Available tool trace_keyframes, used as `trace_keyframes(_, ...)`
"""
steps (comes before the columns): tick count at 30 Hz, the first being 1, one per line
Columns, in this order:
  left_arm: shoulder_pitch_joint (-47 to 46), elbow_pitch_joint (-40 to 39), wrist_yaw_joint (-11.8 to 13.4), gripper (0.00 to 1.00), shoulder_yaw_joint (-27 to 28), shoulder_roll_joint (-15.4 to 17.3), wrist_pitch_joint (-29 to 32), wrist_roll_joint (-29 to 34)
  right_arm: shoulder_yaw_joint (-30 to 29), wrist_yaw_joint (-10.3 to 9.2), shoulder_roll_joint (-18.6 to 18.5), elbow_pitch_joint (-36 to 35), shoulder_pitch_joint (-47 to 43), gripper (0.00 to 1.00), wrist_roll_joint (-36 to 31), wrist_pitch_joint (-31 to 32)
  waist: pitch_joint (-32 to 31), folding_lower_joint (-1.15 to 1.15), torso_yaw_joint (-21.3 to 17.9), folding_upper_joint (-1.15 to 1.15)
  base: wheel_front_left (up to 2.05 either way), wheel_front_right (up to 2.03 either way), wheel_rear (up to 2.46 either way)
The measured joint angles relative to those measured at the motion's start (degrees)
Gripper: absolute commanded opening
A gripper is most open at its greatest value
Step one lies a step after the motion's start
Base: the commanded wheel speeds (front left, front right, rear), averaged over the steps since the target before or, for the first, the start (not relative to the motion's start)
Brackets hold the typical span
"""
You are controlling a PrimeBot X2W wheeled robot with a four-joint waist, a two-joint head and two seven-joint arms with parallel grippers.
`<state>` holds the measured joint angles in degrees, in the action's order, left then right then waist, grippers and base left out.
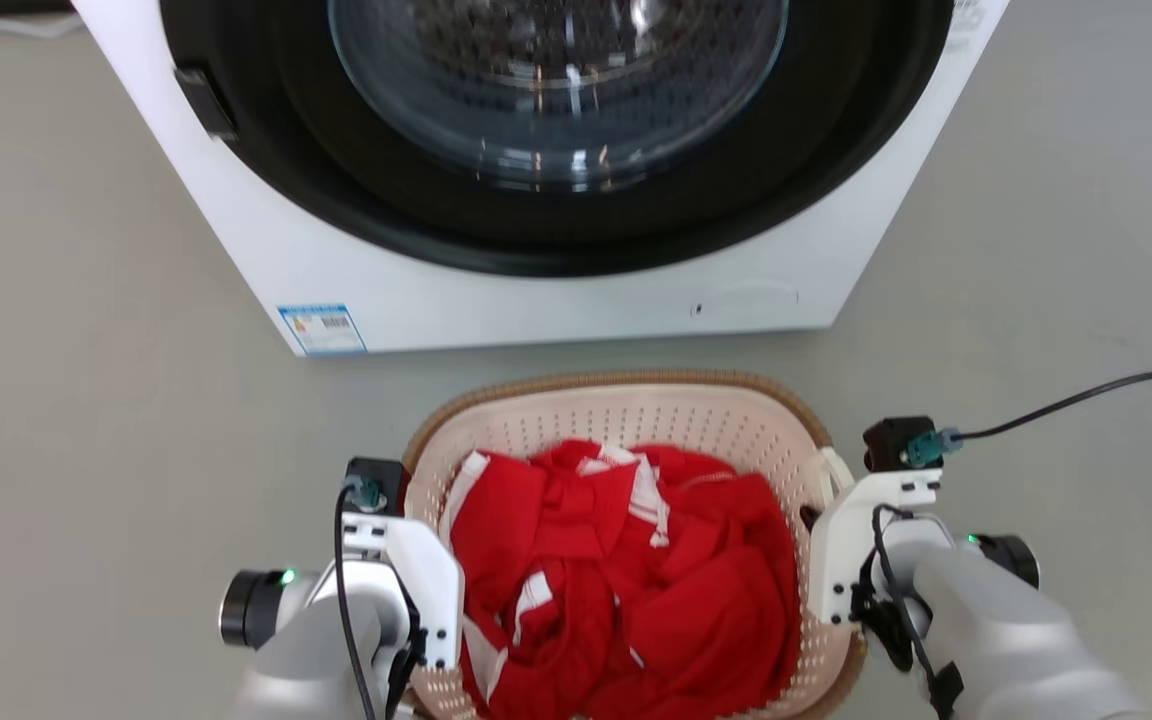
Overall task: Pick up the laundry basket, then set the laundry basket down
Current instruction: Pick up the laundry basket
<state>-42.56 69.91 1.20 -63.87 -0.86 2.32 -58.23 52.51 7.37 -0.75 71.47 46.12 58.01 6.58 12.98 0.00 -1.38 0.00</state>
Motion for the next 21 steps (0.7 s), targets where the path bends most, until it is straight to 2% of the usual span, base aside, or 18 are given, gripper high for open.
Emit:
trace_keyframes(14, 4.4, 0.9, -1.3, 0.0, -1.4, -0.2, 4.1, -1.3, 2.5, 0.0, 0.3, -0.1, -4.2, 0.0, 3.6, 4.1, -9.6, 0.0, 0.5, 0.0, 0.0, 0.0, 0.0)
trace_keyframes(21, 5.8, 1.2, -1.8, 0.0, -2.2, -0.2, 8.2, -2.4, 4.0, 0.0, 0.5, -0.1, -5.5, 0.0, 5.1, 6.6, -12.9, -0.01, 0.7, 0.0, 0.0, 0.0, 0.0)
